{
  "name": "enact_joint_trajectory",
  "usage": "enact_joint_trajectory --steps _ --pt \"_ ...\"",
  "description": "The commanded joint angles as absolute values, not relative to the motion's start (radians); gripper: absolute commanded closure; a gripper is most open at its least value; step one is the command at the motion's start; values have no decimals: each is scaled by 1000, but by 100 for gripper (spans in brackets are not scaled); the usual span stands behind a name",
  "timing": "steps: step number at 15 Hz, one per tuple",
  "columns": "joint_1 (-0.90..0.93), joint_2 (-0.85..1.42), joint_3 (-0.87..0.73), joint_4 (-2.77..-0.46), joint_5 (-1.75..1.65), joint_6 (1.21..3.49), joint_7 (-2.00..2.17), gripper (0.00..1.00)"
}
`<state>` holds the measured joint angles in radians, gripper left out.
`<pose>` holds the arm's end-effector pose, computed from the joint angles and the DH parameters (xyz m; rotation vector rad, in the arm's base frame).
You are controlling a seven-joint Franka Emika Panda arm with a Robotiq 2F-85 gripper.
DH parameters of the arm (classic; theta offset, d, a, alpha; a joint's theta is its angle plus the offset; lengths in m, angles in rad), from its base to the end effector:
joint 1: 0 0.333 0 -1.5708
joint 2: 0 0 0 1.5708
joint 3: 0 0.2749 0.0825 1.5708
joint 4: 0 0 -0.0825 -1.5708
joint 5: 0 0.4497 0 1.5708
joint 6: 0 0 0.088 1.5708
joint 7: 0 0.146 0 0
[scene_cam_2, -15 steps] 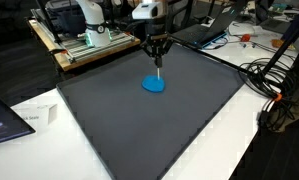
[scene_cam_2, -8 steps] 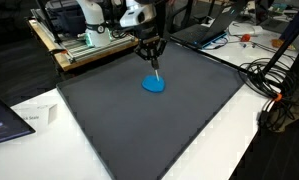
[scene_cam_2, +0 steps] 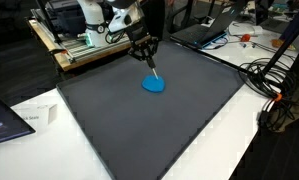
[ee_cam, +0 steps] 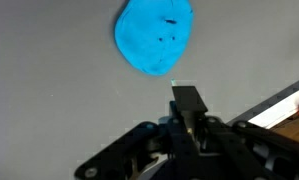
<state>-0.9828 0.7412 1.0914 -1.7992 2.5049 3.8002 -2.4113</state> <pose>0.5697 -0.0210 0.1836 -2.7514 0.5839 -0.4479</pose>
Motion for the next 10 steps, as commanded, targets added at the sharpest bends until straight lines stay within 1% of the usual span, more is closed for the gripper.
enact_joint_trajectory --steps 1,4,10 --pt "-1099 702 1167 -1910 2521 3714 -2457 97" --pt "-1178 713 1226 -1968 2499 3672 -2457 97" --pt "-1273 669 1296 -2090 2421 3586 -2408 97"
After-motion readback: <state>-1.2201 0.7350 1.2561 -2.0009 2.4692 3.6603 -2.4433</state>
